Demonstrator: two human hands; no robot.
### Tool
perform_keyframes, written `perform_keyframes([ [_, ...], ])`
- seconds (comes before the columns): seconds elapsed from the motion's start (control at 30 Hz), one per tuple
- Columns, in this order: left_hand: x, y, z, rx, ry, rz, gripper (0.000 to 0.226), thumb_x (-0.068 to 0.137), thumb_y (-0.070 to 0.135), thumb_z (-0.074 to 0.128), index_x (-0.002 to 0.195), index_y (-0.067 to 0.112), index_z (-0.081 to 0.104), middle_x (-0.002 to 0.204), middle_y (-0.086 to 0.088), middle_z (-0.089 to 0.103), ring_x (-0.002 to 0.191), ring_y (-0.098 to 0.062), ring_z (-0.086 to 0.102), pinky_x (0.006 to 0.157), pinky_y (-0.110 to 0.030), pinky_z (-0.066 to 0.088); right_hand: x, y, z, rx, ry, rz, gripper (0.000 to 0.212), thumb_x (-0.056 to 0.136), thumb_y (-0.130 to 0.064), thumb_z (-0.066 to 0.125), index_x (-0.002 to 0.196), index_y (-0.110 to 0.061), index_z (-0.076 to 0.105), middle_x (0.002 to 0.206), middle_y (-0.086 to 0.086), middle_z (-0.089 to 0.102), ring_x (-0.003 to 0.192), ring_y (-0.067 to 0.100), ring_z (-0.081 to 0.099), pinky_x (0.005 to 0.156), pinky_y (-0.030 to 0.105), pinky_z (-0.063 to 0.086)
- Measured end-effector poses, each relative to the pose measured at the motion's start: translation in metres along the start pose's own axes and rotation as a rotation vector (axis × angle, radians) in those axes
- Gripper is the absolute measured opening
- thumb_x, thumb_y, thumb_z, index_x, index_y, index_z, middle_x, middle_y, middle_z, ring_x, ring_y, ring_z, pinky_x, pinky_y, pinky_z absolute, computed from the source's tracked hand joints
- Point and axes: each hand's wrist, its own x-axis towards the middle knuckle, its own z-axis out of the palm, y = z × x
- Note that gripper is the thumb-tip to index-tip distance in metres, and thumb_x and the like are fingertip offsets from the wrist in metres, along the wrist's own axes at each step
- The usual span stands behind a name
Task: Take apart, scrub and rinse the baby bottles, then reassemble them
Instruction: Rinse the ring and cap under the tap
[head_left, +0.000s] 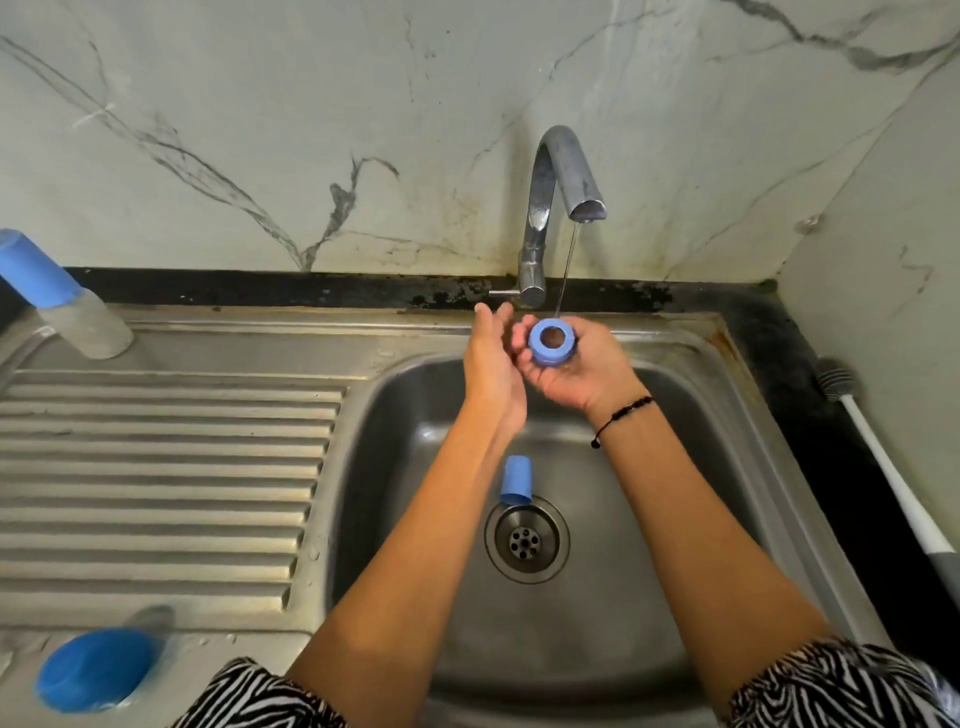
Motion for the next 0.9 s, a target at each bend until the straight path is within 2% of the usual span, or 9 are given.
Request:
perform_keyframes([
  [0.07, 0.0, -0.007, -0.005, 0.009, 0.009, -0.027, 0.054, 0.103, 0.037, 0.025, 0.141, 0.002, 0.04, 0.14, -0.011, 0.049, 0.129, -0.018, 0.045, 0.113, -0.034, 0.029, 0.005, 0.002, -0.007, 0.025, 0.026, 0.029, 0.017, 0.072, -0.013, 0.038, 0.076, -0.005, 0.053, 0.06, 0.01, 0.058, 0.048, 0.018, 0.054, 0.044, 0.015, 0.041],
  [0.17, -0.002, -0.012, -0.009, 0.01, 0.04, -0.037, 0.051, 0.103, 0.034, 0.029, 0.135, -0.002, 0.045, 0.122, -0.012, 0.06, 0.11, -0.017, 0.057, 0.103, -0.031, 0.041, 0.007, 0.003, -0.008, 0.044, 0.034, 0.11, 0.019, 0.08, -0.013, 0.036, 0.078, -0.004, 0.053, 0.06, 0.01, 0.057, 0.043, 0.017, 0.052, 0.04, 0.015, 0.038],
  [0.33, -0.005, -0.019, -0.013, 0.039, 0.037, -0.055, 0.043, 0.103, 0.03, 0.028, 0.124, 0.004, 0.055, 0.121, -0.008, 0.061, 0.12, -0.018, 0.05, 0.109, -0.031, 0.032, 0.014, -0.007, 0.002, 0.054, 0.015, 0.1, 0.018, 0.069, -0.012, 0.038, 0.075, -0.005, 0.053, 0.058, 0.009, 0.055, 0.04, 0.016, 0.049, 0.04, 0.013, 0.035],
  [0.47, -0.006, -0.018, -0.011, 0.04, 0.038, -0.113, 0.025, 0.098, 0.019, 0.04, 0.088, 0.014, 0.062, 0.088, -0.001, 0.064, 0.094, -0.014, 0.054, 0.093, -0.028, 0.038, 0.013, -0.009, 0.009, -0.114, 0.064, 0.118, 0.029, 0.09, -0.015, 0.031, 0.079, -0.002, 0.054, 0.064, 0.012, 0.055, 0.053, 0.016, 0.049, 0.044, 0.017, 0.039],
  [0.57, -0.004, -0.017, -0.009, 0.016, 0.028, -0.193, 0.026, 0.098, 0.025, 0.043, 0.079, 0.013, 0.055, 0.076, -0.005, 0.057, 0.075, -0.016, 0.053, 0.076, -0.029, 0.046, 0.005, -0.002, 0.012, -0.609, 0.095, -0.137, 0.032, 0.098, -0.018, 0.036, 0.086, 0.0, 0.059, 0.072, 0.012, 0.055, 0.06, 0.018, 0.052, 0.057, 0.025, 0.044],
  [0.63, -0.002, -0.012, -0.005, -0.038, 0.005, -0.24, 0.028, 0.1, 0.03, 0.041, 0.087, 0.011, 0.057, 0.078, -0.008, 0.061, 0.072, -0.017, 0.059, 0.067, -0.029, 0.052, 0.0, 0.003, 0.006, -1.181, 0.081, -0.409, 0.02, 0.095, -0.014, 0.047, 0.1, -0.005, 0.065, 0.087, 0.008, 0.062, 0.078, 0.016, 0.059, 0.075, 0.027, 0.048],
  [0.7, 0.0, -0.004, -0.002, -0.096, 0.011, -0.273, 0.028, 0.101, 0.032, 0.04, 0.096, 0.011, 0.058, 0.085, -0.008, 0.063, 0.075, -0.017, 0.062, 0.062, -0.029, 0.054, -0.003, 0.005, -0.005, -1.584, 0.019, -0.625, 0.026, 0.092, -0.014, 0.054, 0.116, -0.01, 0.063, 0.109, 0.004, 0.065, 0.101, 0.015, 0.058, 0.092, 0.028, 0.043],
  [0.83, 0.006, 0.001, 0.0, -0.074, -0.002, -0.331, 0.032, 0.101, 0.034, 0.039, 0.099, 0.009, 0.058, 0.081, -0.01, 0.067, 0.065, -0.017, 0.067, 0.054, -0.027, 0.056, -0.01, -0.002, -0.019, -1.686, -0.126, -0.682, 0.054, 0.089, -0.016, 0.061, 0.14, -0.012, 0.042, 0.138, 0.005, 0.051, 0.126, 0.016, 0.047, 0.105, 0.022, 0.031],
  [0.9, 0.006, 0.0, 0.003, -0.107, -0.021, -0.369, 0.033, 0.103, 0.029, 0.037, 0.094, 0.005, 0.057, 0.067, -0.011, 0.068, 0.054, -0.017, 0.067, 0.048, -0.025, 0.055, -0.01, -0.005, -0.022, -1.685, -0.15, -0.681, 0.066, 0.088, -0.016, 0.064, 0.145, -0.01, 0.032, 0.145, 0.005, 0.043, 0.132, 0.018, 0.041, 0.115, 0.034, 0.024],
])
